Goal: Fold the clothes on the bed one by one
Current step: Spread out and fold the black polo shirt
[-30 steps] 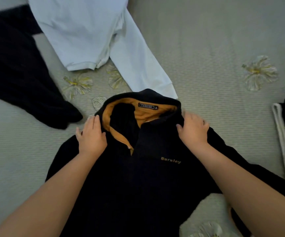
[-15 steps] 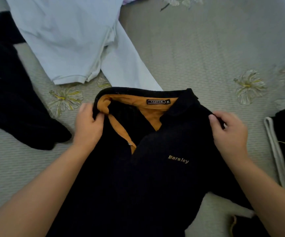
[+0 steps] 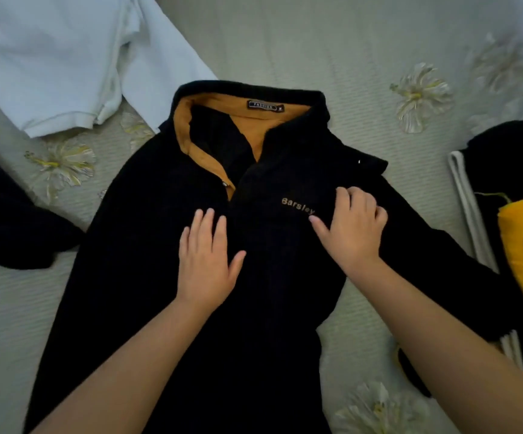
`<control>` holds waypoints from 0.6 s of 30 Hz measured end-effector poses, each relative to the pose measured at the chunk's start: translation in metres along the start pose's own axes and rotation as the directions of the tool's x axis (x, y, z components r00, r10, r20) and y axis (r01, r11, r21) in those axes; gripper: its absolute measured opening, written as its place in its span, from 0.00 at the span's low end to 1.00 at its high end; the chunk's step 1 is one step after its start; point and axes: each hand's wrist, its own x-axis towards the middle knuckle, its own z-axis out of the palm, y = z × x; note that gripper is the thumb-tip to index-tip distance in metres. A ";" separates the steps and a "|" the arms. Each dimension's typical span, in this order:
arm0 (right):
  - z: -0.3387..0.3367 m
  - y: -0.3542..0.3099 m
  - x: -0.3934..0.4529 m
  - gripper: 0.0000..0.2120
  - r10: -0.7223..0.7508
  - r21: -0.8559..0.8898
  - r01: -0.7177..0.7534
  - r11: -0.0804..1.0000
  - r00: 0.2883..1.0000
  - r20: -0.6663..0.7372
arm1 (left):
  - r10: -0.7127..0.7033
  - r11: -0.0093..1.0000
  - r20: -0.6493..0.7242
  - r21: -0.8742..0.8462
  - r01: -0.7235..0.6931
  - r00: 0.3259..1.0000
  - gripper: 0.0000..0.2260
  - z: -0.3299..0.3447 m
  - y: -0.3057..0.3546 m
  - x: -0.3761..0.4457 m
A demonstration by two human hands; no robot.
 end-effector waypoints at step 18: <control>-0.012 0.053 0.010 0.14 -0.007 -0.005 0.007 1.000 0.999 0.048 | -0.016 0.988 0.160 0.152 -0.008 0.987 0.35 0.056 0.023 -0.039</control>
